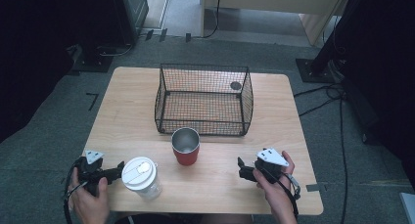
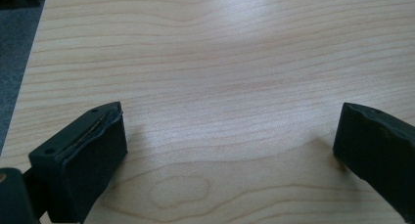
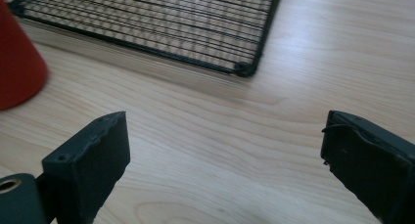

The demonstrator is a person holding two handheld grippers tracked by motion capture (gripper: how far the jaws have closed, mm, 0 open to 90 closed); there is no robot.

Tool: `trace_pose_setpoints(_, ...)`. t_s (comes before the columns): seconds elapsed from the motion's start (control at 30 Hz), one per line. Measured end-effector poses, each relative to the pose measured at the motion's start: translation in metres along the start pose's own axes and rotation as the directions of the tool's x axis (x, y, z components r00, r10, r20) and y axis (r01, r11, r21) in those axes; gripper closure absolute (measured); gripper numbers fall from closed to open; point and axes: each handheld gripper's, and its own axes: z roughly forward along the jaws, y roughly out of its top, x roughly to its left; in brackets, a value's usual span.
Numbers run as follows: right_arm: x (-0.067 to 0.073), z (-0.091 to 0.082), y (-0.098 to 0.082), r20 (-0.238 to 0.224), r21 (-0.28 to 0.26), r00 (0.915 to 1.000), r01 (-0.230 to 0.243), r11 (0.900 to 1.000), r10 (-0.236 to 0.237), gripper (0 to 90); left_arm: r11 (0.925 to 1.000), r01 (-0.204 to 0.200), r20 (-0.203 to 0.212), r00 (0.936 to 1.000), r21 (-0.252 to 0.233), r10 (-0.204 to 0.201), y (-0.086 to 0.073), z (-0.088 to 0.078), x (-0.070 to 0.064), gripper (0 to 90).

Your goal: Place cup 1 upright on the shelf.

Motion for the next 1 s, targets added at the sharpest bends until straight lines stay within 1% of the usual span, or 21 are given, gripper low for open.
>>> trace_pose_setpoints(0.13,0.013,0.003,0.004,-0.028,-0.002,0.9995,0.012,1.0,-0.012,4.2,1.0,0.0,0.0,1.0,0.0,0.0,0.0,0.0,0.0,0.0)
trace_pose_setpoints(0.17,0.016,0.004,0.005,-0.038,-0.006,0.999,0.022,1.0,-0.023,4.2,1.0,0.0,0.0,1.0,0.0,0.0,0.0,0.0,0.0,0.0)
trace_pose_setpoints(0.43,0.036,0.007,0.011,-0.08,-0.018,0.996,0.039,0.999,-0.04,4.1,1.0,0.0,0.0,1.0,0.0,0.0,0.0,0.0,0.0,0.0)
trace_pose_setpoints(0.6,0.049,0.009,0.015,-0.102,-0.029,0.9932,0.054,0.998,-0.056,4.2,1.0,0.0,0.0,1.0,0.0,0.0,0.0,0.0,0.0,0.0)
trace_pose_setpoints(0.67,0.054,0.01,0.017,-0.109,-0.036,0.9915,0.068,0.997,-0.072,4.2,1.0,0.0,0.0,1.0,0.0,0.0,0.0,0.0,0.0,0.0)
trace_pose_setpoints(0.83,0.066,0.011,0.022,-0.129,-0.046,0.9873,0.087,0.995,-0.093,4.2,1.0,0.0,0.0,1.0,0.0,0.0,0.0,0.0,0.0,0.0)
trace_pose_setpoints(1.0,0.076,0.014,0.026,-0.147,-0.054,0.9839,0.095,0.994,-0.102,4.2,1.0,0.0,0.0,1.0,0.0,0.0,0.0,0.0,0.0,0.0)
